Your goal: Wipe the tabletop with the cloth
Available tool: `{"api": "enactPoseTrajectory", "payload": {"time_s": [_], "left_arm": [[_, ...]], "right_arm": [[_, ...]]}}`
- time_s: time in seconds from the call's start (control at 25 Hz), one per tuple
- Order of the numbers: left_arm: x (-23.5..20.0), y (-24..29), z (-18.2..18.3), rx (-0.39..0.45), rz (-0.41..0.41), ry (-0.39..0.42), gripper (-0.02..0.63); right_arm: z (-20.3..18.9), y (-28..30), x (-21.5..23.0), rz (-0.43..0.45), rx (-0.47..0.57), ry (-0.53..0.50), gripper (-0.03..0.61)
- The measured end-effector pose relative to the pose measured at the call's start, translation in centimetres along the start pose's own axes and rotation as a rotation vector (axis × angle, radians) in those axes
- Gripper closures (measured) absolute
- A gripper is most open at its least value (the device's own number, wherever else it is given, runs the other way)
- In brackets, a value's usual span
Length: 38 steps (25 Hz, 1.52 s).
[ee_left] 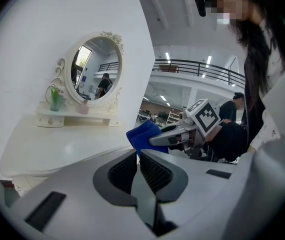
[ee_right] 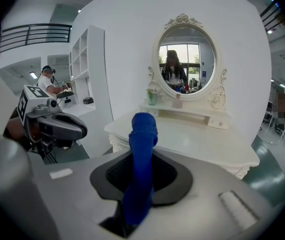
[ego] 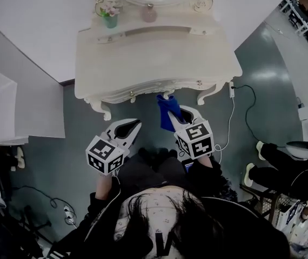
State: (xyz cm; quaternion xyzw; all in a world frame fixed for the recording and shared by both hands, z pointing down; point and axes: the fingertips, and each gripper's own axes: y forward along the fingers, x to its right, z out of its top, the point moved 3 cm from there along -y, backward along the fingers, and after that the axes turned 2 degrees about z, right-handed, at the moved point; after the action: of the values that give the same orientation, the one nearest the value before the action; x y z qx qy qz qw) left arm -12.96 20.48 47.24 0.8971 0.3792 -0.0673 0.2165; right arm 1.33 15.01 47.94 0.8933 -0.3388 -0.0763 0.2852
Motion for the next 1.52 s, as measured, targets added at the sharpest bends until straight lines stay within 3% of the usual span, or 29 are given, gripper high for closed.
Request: {"api": "enactPoseTrajectory", "payload": {"time_s": [0.48, 0.96, 1.52], "left_arm": [[7.2, 1.7, -0.3, 0.016, 0.055, 0.010, 0.612], [16.7, 1.4, -4.1, -0.020, 0.082, 0.030, 0.612], [22.5, 1.2, -6.1, -0.008, 0.100, 0.052, 0.612]], "right_arm": [[-2.1, -6.3, 0.7, 0.082, 0.049, -0.026, 0.502], [-7.7, -13.2, -0.1, 0.151, 0.076, -0.005, 0.502], [-11.4, -17.9, -0.6, 0.180, 0.078, -0.029, 0.502]]}}
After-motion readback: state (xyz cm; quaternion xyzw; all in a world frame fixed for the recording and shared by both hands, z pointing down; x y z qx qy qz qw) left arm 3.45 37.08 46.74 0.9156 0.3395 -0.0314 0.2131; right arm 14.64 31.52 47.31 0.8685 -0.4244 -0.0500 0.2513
